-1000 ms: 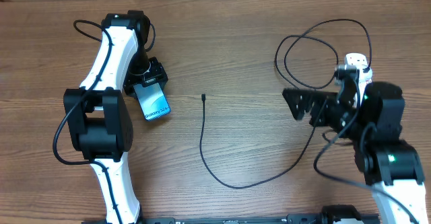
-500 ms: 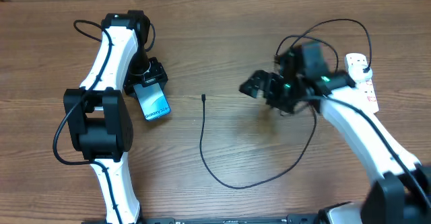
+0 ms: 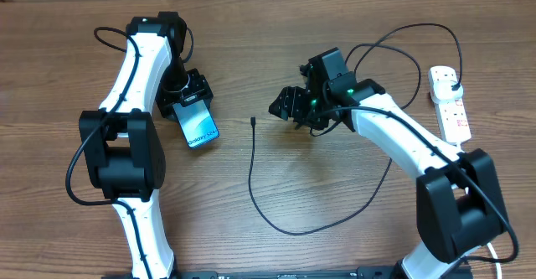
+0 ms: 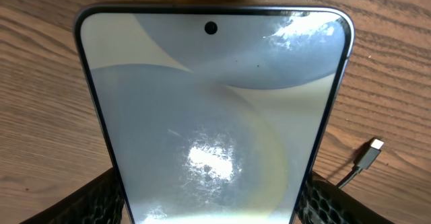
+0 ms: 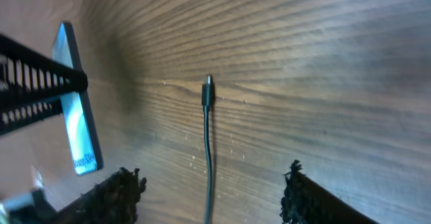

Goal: Plug charger to phone and switch on socket
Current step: 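Move the right gripper left toward the USB-C cable end, then grasp the USB-C cable end with the right gripper and lift it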

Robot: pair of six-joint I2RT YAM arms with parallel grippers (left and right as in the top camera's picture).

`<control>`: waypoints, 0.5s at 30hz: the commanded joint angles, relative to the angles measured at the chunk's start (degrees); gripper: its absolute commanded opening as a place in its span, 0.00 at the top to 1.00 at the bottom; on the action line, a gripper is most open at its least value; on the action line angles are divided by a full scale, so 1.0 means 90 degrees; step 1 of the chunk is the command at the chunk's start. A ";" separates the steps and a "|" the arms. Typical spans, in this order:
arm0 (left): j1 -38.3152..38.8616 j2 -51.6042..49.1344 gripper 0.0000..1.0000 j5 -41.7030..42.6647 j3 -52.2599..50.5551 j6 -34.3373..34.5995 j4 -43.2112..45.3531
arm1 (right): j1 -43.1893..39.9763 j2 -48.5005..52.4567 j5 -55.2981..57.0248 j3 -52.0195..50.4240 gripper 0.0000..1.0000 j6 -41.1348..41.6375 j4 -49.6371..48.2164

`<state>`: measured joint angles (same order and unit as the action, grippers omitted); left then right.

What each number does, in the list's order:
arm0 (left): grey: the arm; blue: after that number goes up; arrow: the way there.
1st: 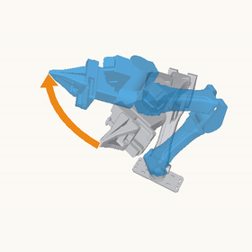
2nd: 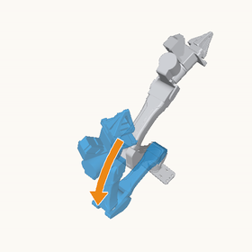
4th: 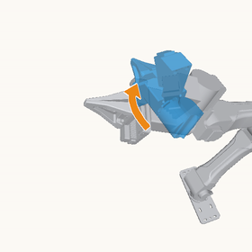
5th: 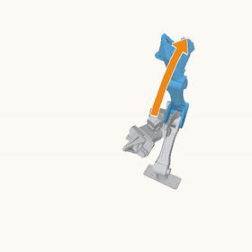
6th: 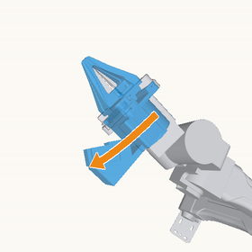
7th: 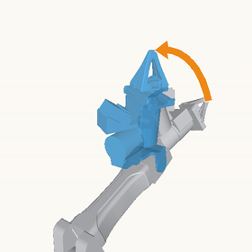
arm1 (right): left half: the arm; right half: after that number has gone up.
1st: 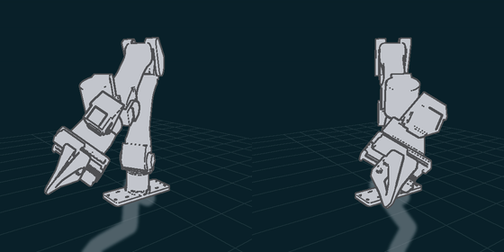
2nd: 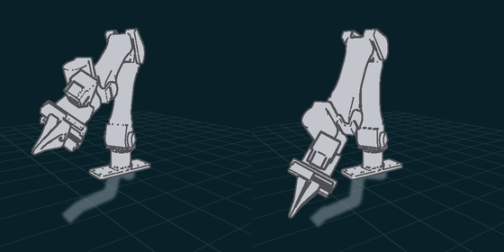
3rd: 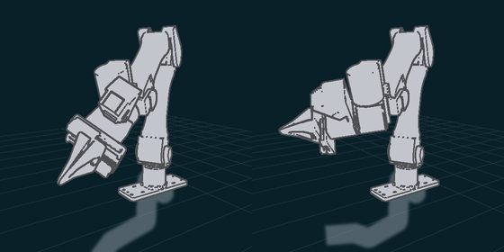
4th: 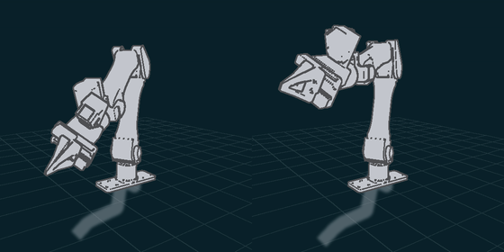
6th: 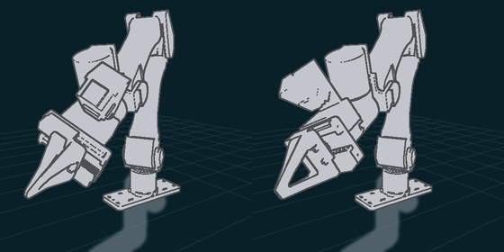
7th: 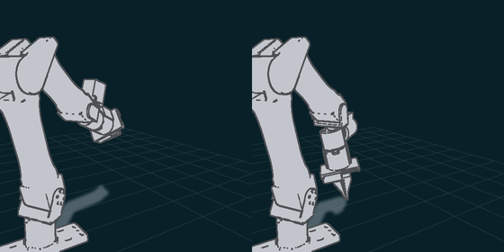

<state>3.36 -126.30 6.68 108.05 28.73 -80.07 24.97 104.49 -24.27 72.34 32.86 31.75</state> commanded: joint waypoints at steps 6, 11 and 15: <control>-0.0248 0.0041 0.37 0.0097 0.0143 0.0410 0.0146 | 0.0321 0.0265 0.0148 0.0104 0.45 0.0022 -0.0321; -0.0469 0.0041 0.37 0.0092 0.0143 0.0476 0.0209 | 0.0461 0.0338 0.0223 0.0078 0.46 0.0041 -0.0517; -0.0682 0.0041 0.37 0.0095 0.0143 0.0476 0.0257 | 0.0726 0.0653 0.0243 0.0078 0.47 0.0041 -0.0782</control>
<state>-1.48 -126.30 6.87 108.05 31.73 -77.95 29.65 107.94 -22.81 72.34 33.04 25.36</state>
